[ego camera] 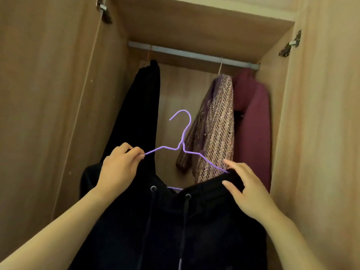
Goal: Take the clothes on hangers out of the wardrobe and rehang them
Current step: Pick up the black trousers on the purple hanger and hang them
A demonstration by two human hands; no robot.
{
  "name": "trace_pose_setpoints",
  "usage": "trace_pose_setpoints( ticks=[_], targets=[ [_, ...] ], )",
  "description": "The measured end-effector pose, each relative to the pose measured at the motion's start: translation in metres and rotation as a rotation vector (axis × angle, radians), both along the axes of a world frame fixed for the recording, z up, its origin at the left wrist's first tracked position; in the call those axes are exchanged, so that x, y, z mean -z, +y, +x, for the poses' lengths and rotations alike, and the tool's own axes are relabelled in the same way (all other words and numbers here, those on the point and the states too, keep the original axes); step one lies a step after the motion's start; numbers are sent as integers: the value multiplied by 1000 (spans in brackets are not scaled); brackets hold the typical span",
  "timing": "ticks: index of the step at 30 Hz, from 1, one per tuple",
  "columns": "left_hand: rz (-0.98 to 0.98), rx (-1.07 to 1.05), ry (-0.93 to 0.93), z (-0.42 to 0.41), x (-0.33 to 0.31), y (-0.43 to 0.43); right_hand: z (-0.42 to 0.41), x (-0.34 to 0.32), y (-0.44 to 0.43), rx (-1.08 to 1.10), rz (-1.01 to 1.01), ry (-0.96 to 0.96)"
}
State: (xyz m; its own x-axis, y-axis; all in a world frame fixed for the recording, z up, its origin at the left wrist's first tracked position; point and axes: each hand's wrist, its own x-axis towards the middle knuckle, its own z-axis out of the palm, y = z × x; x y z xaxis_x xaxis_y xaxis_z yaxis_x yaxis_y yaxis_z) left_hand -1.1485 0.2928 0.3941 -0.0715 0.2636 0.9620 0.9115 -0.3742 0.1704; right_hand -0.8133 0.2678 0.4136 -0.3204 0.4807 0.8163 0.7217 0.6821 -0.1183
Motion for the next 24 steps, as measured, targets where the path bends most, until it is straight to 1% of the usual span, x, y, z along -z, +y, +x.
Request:
trace_pose_setpoints(
  ticks=[3, 6, 11, 14, 17, 19, 22, 24],
  targets=[
    [9, 35, -31, 1, -8, 33, 6, -13, 32, 80, 43, -13],
    [3, 68, -19, 4, -13, 60, -3, -21, 51, 83, 96, 4],
    [-73, 216, 41, 15, -22, 107, -6, -20, 76, 86, 178, 91],
    [-97, 299, 83, 27, -32, 133, 2, -23, 84, 123, 171, 193],
    [-116, 362, 108, 42, -45, 159, 9, -33, 88, 212, 123, 197],
    [-112, 402, 126, 50, -55, 174, 9, -38, 90, 284, 131, 210],
    [-119, 472, 125, 56, -70, 192, 2, -48, 92, 417, 270, 238],
    [-139, 487, 143, 55, -83, 202, -5, -58, 95, 507, 378, 211]
  ],
)
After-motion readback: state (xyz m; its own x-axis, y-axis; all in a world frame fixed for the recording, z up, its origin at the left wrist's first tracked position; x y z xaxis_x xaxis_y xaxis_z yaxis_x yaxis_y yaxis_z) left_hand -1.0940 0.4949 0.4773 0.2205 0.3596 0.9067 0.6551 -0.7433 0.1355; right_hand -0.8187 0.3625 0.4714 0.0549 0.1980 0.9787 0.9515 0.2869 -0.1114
